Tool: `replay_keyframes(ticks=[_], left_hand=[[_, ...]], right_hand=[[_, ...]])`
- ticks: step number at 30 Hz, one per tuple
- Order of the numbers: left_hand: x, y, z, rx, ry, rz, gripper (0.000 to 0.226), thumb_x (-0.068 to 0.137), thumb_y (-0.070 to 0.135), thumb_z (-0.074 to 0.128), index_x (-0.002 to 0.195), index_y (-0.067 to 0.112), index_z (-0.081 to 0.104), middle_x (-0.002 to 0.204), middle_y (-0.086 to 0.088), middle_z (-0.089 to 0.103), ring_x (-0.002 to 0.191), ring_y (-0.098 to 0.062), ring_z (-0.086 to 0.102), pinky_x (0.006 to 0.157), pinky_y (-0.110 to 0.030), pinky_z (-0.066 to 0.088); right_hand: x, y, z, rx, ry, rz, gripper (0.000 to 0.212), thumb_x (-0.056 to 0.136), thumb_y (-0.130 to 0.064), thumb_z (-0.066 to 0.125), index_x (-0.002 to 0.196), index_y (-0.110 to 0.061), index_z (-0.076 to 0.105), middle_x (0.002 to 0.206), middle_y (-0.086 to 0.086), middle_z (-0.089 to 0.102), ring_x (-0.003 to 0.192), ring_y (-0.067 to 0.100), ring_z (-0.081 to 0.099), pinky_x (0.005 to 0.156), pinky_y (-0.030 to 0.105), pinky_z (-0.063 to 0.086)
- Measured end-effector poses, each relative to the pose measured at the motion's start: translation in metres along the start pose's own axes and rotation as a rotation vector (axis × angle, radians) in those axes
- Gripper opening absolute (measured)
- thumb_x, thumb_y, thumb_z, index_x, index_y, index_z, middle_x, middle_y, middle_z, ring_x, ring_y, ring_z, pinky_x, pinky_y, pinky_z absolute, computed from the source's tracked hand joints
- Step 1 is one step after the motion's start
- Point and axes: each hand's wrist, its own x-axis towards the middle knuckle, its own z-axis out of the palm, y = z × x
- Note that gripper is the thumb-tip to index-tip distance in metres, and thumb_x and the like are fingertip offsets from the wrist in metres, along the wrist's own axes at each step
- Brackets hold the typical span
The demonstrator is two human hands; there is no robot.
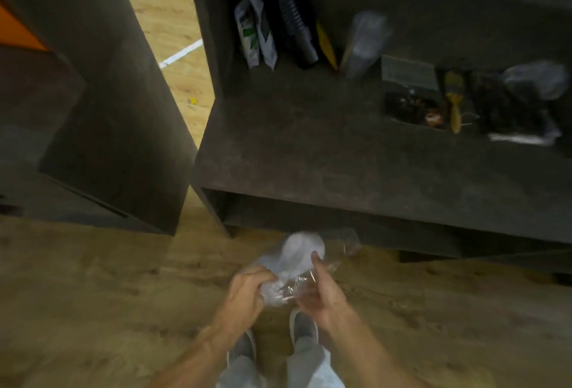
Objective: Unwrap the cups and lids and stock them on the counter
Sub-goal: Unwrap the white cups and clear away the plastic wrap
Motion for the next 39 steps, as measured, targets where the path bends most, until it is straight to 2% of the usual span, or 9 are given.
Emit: replay_keyframes(ticks=[4, 6, 9, 14, 18, 23, 28, 33, 39], left_hand=[[-0.02, 0.033, 0.013, 0.008, -0.123, 0.13, 0.023, 0.095, 0.025, 0.051, 0.09, 0.021, 0.074, 0.087, 0.005, 0.07, 0.079, -0.007, 0.064, 0.071, -0.015, 0.049], [-0.019, 0.055, 0.024, 0.054, -0.238, 0.181, 0.039, 0.066, -0.001, 0.05, 0.09, 0.025, 0.069, 0.087, 0.013, 0.063, 0.078, -0.001, 0.06, 0.069, -0.014, 0.048], [-0.011, 0.12, 0.046, 0.186, -0.441, 0.145, 0.049, 0.058, -0.007, 0.05, 0.089, 0.022, 0.075, 0.094, 0.013, 0.065, 0.088, -0.005, 0.063, 0.079, -0.026, 0.055], [0.011, 0.243, 0.106, 0.292, -0.55, 0.274, 0.034, 0.081, 0.001, 0.06, 0.106, 0.018, 0.074, 0.111, 0.004, 0.063, 0.105, -0.011, 0.06, 0.089, -0.014, 0.044], [0.025, 0.368, 0.158, 0.318, -0.599, 0.307, 0.022, 0.08, 0.024, 0.073, 0.1, 0.034, 0.069, 0.103, 0.019, 0.057, 0.101, -0.008, 0.06, 0.091, -0.027, 0.051], [0.039, 0.512, 0.226, 0.311, -0.551, 0.651, 0.035, 0.082, -0.01, 0.058, 0.097, 0.015, 0.076, 0.099, 0.014, 0.056, 0.092, -0.008, 0.062, 0.082, -0.02, 0.052], [0.063, 0.653, 0.273, 0.234, -0.46, 0.888, 0.032, 0.079, -0.012, 0.058, 0.091, 0.01, 0.076, 0.1, -0.001, 0.066, 0.088, -0.016, 0.065, 0.075, -0.021, 0.05], [0.092, 0.781, 0.298, 0.083, -0.3, 1.065, 0.039, 0.071, -0.02, 0.05, 0.084, 0.006, 0.075, 0.088, 0.005, 0.058, 0.076, -0.011, 0.057, 0.073, -0.006, 0.039], [0.147, 0.881, 0.338, 0.011, -0.197, 1.191, 0.03, 0.089, -0.011, 0.057, 0.099, 0.01, 0.076, 0.104, -0.001, 0.065, 0.088, -0.013, 0.062, 0.079, -0.024, 0.053]], right_hand=[[-0.054, 0.004, -0.048, -0.072, 0.155, 0.028, 0.014, 0.091, 0.001, 0.059, 0.077, -0.001, 0.06, 0.044, 0.008, 0.054, 0.033, 0.016, 0.051, 0.034, 0.018, 0.039], [-0.084, 0.01, -0.074, -0.101, 0.218, 0.034, 0.018, 0.087, 0.014, 0.049, 0.078, 0.0, 0.058, 0.04, 0.006, 0.047, 0.03, 0.014, 0.044, 0.032, 0.016, 0.034], [-0.128, 0.005, -0.112, -0.001, 0.281, 0.029, 0.025, 0.083, 0.019, 0.043, 0.096, 0.008, 0.061, 0.049, 0.012, 0.053, 0.04, 0.02, 0.05, 0.037, 0.02, 0.04], [-0.201, -0.042, -0.203, 0.22, 0.332, -0.115, 0.035, 0.087, 0.017, 0.04, 0.117, 0.007, 0.054, 0.092, 0.024, 0.067, 0.051, 0.022, 0.063, 0.034, 0.019, 0.04], [-0.251, -0.088, -0.294, 0.398, 0.331, -0.239, 0.047, 0.084, 0.016, 0.044, 0.13, 0.006, 0.051, 0.114, 0.025, 0.066, 0.079, 0.03, 0.065, 0.048, 0.028, 0.051], [-0.328, -0.151, -0.403, 0.588, 0.327, -0.43, 0.04, 0.089, 0.009, 0.046, 0.128, -0.001, 0.05, 0.11, 0.021, 0.068, 0.085, 0.031, 0.068, 0.054, 0.029, 0.05], [-0.417, -0.221, -0.48, 0.741, 0.309, -0.63, 0.023, 0.094, -0.008, 0.048, 0.116, -0.008, 0.052, 0.113, 0.018, 0.059, 0.101, 0.036, 0.059, 0.099, 0.057, 0.045], [-0.491, -0.311, -0.53, 0.968, 0.135, -0.906, 0.039, 0.092, -0.025, 0.054, 0.128, -0.01, 0.047, 0.13, 0.02, 0.05, 0.118, 0.048, 0.053, 0.098, 0.066, 0.045], [-0.536, -0.429, -0.585, 0.995, 0.005, -1.092, 0.05, 0.087, -0.034, 0.057, 0.132, -0.012, 0.05, 0.127, 0.024, 0.058, 0.108, 0.045, 0.062, 0.097, 0.061, 0.047]])
